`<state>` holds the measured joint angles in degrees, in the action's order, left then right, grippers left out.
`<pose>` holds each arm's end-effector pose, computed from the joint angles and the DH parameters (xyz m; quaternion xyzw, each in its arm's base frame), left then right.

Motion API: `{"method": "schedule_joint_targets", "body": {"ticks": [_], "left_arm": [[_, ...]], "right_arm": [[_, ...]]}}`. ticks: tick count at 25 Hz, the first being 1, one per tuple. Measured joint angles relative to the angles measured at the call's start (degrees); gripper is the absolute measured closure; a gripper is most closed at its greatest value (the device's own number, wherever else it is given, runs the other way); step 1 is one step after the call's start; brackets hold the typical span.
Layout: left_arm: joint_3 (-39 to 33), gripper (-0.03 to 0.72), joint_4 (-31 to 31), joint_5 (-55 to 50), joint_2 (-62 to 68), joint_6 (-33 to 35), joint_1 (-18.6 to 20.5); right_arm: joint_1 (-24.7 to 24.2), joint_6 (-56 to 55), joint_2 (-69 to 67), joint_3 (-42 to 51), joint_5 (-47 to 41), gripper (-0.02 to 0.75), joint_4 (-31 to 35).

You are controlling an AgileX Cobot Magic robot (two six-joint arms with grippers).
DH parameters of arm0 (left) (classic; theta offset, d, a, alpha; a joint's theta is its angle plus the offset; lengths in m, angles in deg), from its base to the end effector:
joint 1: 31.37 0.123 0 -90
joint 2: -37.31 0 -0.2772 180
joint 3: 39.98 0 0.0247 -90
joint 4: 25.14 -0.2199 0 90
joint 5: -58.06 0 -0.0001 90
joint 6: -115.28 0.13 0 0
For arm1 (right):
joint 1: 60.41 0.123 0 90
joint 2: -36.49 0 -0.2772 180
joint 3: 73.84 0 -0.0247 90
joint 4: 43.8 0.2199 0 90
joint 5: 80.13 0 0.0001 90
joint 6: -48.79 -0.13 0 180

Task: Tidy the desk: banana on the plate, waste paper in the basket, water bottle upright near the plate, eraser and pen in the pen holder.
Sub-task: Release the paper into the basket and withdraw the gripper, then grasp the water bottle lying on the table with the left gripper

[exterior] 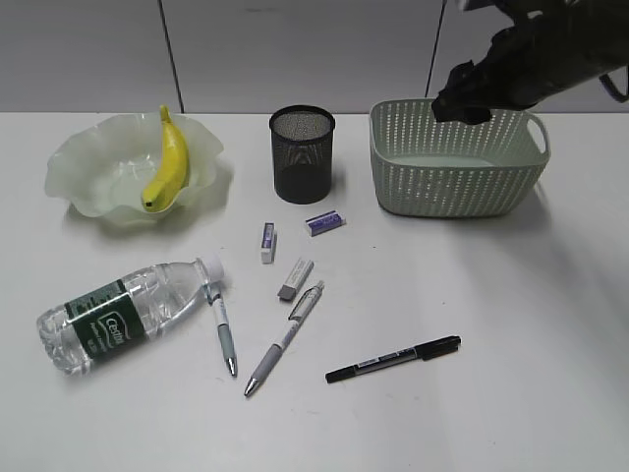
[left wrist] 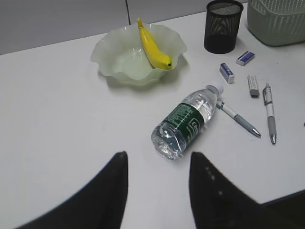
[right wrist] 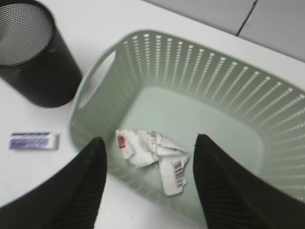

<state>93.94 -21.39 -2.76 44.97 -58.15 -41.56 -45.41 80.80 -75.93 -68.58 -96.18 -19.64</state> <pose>0.0046 -0.0084 0.2560 0.1245 0.8316 -0.0497 0.5389 0.3896 0.1197 0.2118 -0.2099 0.8893 0.0740 0.3995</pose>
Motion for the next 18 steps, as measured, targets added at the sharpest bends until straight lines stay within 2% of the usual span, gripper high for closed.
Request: {"method": "schedule_joint_targets", "body": {"ticks": [4, 9, 12, 18], "left_arm": [[0.00, 0.367, 0.00, 0.00, 0.00, 0.00, 0.00], [0.00, 0.367, 0.00, 0.00, 0.00, 0.00, 0.00], [0.00, 0.367, 0.00, 0.00, 0.00, 0.00, 0.00], [0.00, 0.367, 0.00, 0.00, 0.00, 0.00, 0.00]], "right_arm": [[0.00, -4.62, 6.89, -0.15, -14.99, 0.273, -2.13], [0.05, -19.76, 14.86, 0.65, -30.83, 0.273, -13.14], [0.05, -22.47, 21.57, 4.50, -35.12, 0.273, -16.99], [0.05, -23.87, 38.99, 16.74, -39.51, 0.273, -17.74]]}}
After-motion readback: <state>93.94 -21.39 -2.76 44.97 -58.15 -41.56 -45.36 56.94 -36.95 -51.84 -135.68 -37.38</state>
